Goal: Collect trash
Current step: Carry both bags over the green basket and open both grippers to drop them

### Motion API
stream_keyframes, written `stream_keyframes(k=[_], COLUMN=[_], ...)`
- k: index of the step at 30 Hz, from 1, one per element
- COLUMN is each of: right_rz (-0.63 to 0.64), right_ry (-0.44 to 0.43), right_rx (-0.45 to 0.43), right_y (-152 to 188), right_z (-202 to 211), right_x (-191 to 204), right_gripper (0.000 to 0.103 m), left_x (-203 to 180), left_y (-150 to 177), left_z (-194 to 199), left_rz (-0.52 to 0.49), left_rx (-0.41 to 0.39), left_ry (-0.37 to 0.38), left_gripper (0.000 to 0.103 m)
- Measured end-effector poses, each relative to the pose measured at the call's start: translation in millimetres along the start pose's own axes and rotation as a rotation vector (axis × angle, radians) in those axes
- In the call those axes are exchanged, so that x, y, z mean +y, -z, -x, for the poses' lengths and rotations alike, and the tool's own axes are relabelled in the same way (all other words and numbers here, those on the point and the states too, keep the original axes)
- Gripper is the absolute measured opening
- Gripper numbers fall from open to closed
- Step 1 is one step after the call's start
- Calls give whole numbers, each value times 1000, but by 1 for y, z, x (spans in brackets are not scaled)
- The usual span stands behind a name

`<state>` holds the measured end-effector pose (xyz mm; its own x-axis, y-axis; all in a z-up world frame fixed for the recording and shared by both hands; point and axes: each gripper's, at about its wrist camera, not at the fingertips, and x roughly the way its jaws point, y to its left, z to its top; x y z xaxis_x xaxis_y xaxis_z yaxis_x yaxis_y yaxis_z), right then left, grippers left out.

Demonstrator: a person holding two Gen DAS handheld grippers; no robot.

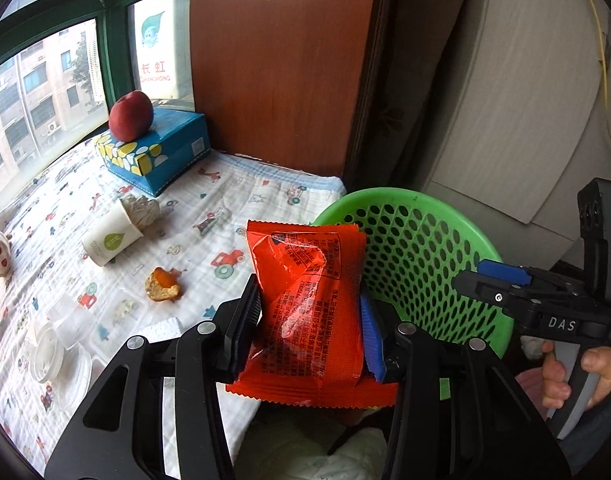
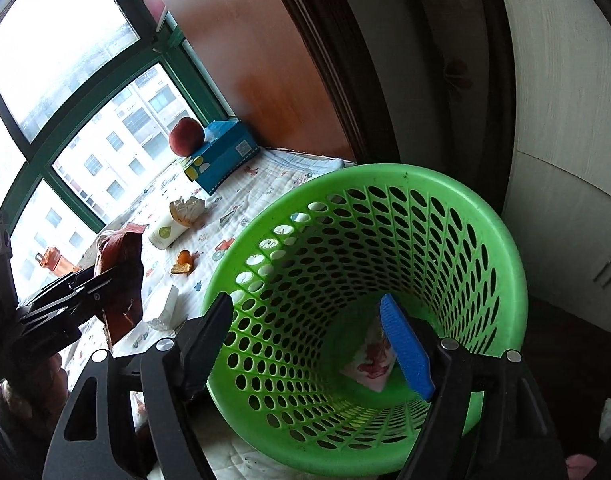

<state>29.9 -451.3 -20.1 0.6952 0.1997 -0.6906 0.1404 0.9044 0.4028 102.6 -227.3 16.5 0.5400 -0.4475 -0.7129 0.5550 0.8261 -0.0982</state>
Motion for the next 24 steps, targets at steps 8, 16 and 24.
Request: stream_keyframes(k=[8,16,24], right_rz=[3,-38,-39], right_ry=[26,14,-3], right_rx=[-40,-43,-39], right_y=[8,16,24], right_z=[21,26,26], right_x=[-11,-22,-11], right_gripper=[74,75,75], left_x=[-29,-42,-23], left_y=[-7,-5,6], left_z=[-26,-41,-29], left_rz=[-13,7,42], left_rx=[46,70,60], left_ry=[61,114,89], left_gripper=[48,67,73])
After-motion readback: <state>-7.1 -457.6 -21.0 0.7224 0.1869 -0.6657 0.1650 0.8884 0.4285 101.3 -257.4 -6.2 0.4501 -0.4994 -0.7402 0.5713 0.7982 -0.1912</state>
